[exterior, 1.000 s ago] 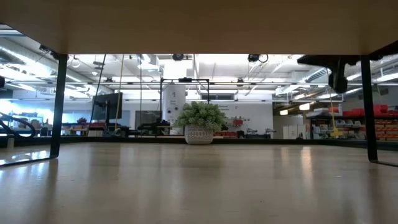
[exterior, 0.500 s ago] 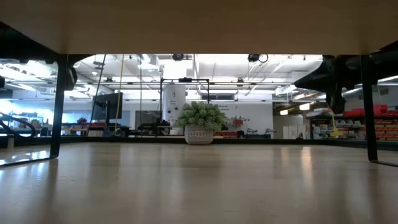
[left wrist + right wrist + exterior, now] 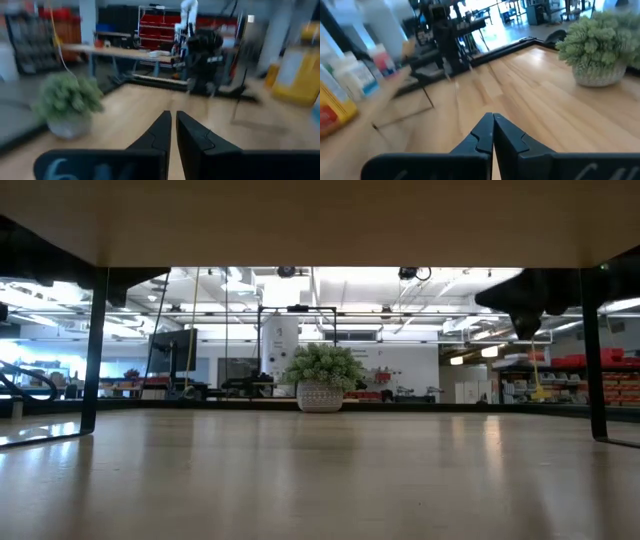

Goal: Pick and place medicine bottles onto shelf by color
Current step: Return to Home Position

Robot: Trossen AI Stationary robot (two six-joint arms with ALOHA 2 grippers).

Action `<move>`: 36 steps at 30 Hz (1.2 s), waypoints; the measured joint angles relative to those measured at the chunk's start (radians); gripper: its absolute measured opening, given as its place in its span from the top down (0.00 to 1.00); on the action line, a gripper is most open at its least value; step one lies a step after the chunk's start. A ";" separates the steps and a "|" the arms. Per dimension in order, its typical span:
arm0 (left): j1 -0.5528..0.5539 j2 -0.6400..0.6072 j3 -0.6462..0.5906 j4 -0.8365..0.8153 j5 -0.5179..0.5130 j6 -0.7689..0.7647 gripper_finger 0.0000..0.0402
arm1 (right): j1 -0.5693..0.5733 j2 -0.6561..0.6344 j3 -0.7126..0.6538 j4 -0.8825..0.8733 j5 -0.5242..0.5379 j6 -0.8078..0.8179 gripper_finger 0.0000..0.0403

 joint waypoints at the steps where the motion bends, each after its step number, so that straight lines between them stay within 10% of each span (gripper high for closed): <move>1: 0.000 0.002 0.000 -0.001 0.000 0.062 0.91 | 0.000 0.005 0.000 0.000 -0.003 -0.025 0.96; 16: 0.000 0.001 -0.001 -0.010 -0.002 0.280 0.94 | 0.000 0.053 0.000 0.065 -0.003 -0.070 0.95; 36: 0.000 0.002 -0.002 -0.012 -0.002 0.280 0.94 | 0.000 0.028 0.002 0.826 -0.006 -0.064 0.95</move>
